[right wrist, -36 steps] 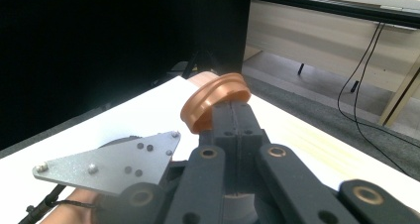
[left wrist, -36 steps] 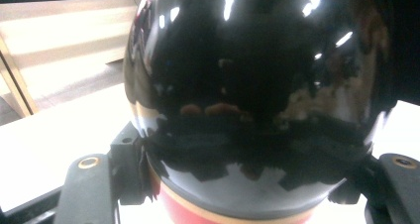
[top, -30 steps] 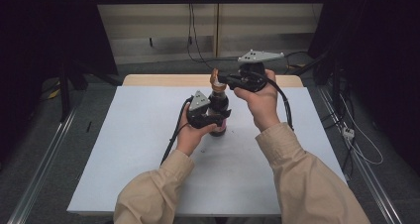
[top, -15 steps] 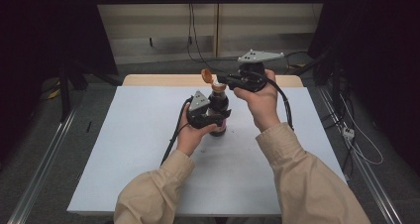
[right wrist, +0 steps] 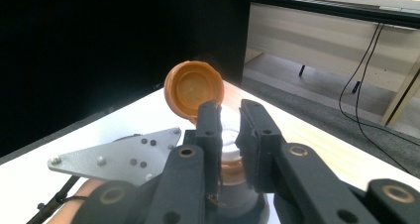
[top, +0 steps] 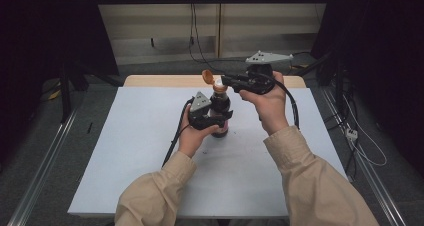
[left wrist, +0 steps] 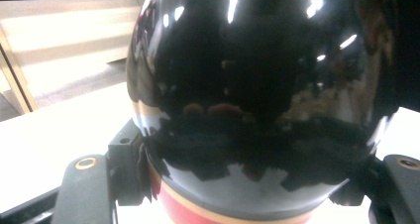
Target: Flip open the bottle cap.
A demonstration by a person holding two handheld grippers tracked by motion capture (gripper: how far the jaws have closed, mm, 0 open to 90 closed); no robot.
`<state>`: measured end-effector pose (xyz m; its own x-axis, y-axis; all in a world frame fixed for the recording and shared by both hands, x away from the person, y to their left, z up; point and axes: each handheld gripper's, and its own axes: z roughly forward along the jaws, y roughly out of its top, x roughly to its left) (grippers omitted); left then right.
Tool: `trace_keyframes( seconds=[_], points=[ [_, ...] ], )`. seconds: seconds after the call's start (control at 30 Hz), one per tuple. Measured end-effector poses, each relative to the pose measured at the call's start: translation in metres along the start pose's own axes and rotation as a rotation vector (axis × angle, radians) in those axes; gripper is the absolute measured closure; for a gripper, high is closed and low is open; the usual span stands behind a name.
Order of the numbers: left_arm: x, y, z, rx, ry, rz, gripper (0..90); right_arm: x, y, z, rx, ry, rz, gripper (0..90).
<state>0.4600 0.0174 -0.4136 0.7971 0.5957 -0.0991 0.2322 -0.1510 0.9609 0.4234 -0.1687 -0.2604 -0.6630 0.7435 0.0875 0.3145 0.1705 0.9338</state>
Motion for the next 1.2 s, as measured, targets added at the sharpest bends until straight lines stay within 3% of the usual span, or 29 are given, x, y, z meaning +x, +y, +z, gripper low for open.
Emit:
trace_keyframes(
  seconds=[0.23,0.83,1.2],
  points=[
    [0.001,0.001,-0.002,0.012,-0.009,-0.006,27.9,-0.005,-0.004,-0.007,-0.015,-0.017,0.013,67.8],
    [0.001,0.002,-0.007,0.062,-0.027,-0.013,21.6,-0.012,-0.014,-0.020,-0.028,-0.021,0.027,56.3],
    [0.005,0.007,-0.021,0.071,-0.055,-0.004,19.3,-0.015,-0.023,-0.022,-0.029,-0.016,0.018,44.7]
  ],
)
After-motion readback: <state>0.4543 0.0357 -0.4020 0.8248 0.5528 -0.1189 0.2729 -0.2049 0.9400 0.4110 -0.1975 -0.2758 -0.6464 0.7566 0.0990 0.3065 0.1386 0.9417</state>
